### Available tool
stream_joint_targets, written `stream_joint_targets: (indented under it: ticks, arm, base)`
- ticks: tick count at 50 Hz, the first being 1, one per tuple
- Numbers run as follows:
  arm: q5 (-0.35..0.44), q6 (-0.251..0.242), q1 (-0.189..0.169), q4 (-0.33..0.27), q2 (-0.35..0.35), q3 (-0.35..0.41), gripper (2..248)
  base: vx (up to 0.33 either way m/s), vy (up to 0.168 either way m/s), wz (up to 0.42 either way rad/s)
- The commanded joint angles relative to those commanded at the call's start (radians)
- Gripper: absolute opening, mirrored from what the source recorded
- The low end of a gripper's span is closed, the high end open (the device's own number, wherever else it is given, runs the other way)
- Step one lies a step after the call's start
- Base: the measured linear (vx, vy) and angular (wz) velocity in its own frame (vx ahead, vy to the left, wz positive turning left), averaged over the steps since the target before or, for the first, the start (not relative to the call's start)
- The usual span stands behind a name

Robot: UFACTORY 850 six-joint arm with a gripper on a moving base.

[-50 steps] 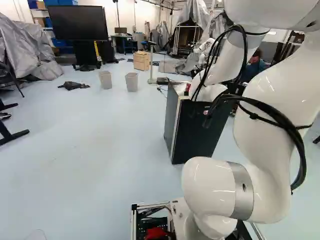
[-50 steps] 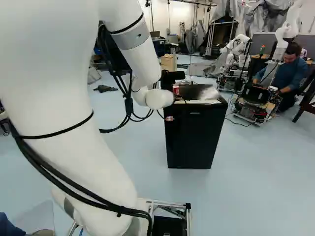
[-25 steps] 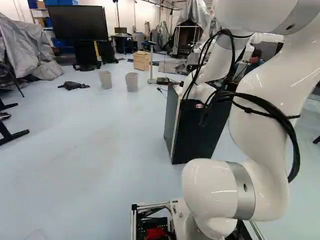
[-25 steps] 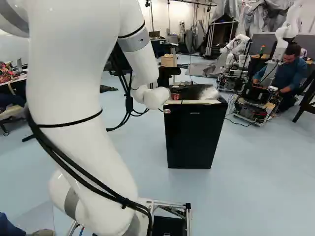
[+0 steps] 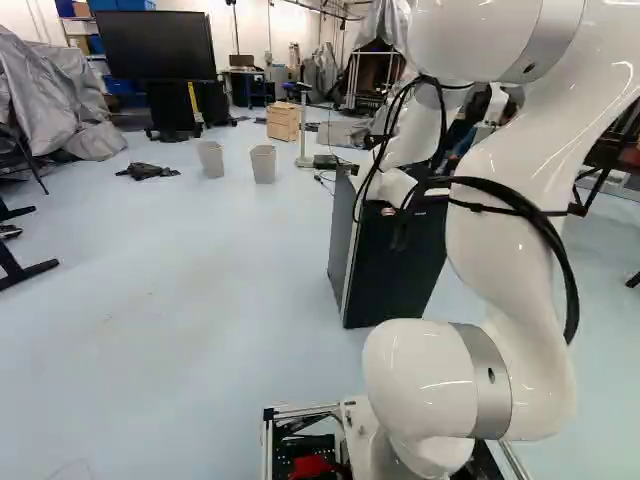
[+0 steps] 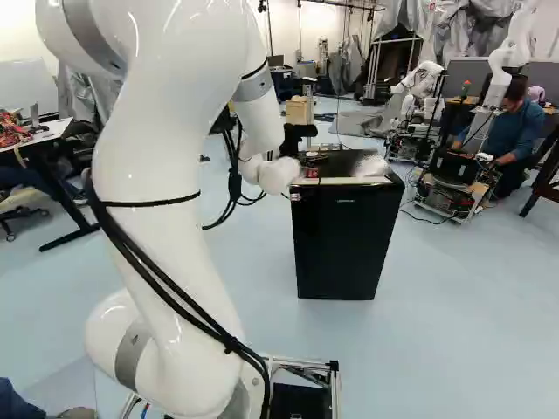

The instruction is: Grab a drink from the fridge

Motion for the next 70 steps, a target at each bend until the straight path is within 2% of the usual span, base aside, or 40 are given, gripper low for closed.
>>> stream_joint_targets:
  ticks: [13,27,28,32,33,38,39,43,44,48,49,70]
  arm:
    - [0.0,0.0,-0.013,0.0,-0.056,-0.042,247]
    - [0.0,0.0,-0.014,0.0,-0.08,-0.067,247]
    - [0.0,0.0,-0.014,0.0,-0.08,-0.068,225]
    - [0.0,0.0,-0.014,0.0,-0.081,-0.069,225]
    - [0.0,0.0,-0.014,0.0,-0.081,-0.069,188]
    - [0.0,0.0,-0.014,0.0,-0.081,-0.069,188]
    - [0.0,0.0,-0.014,0.0,-0.081,-0.069,150]
    - [0.0,0.0,-0.014,0.0,-0.081,-0.069,150]
    - [0.0,0.0,-0.014,0.0,-0.081,-0.069,112]
    - [0.0,0.0,-0.014,0.0,-0.08,-0.069,112]
    - [0.0,0.0,-0.014,0.0,-0.079,-0.069,99]
    - [0.0,0.0,-0.014,0.0,-0.041,-0.067,99]
  base:
    - [0.0,0.0,0.0]
    - [0.0,0.0,0.0]
    - [0.0,0.0,0.0]
    - [0.0,0.0,0.0]
    - [0.0,0.0,0.0]
    - [0.0,0.0,0.0]
    - [0.0,0.0,0.0]
    - [0.0,0.0,0.0]
    - [0.0,0.0,0.0]
    - [0.0,0.0,0.0]
    - [0.0,0.0,0.0]
    - [0.0,0.0,0.0]
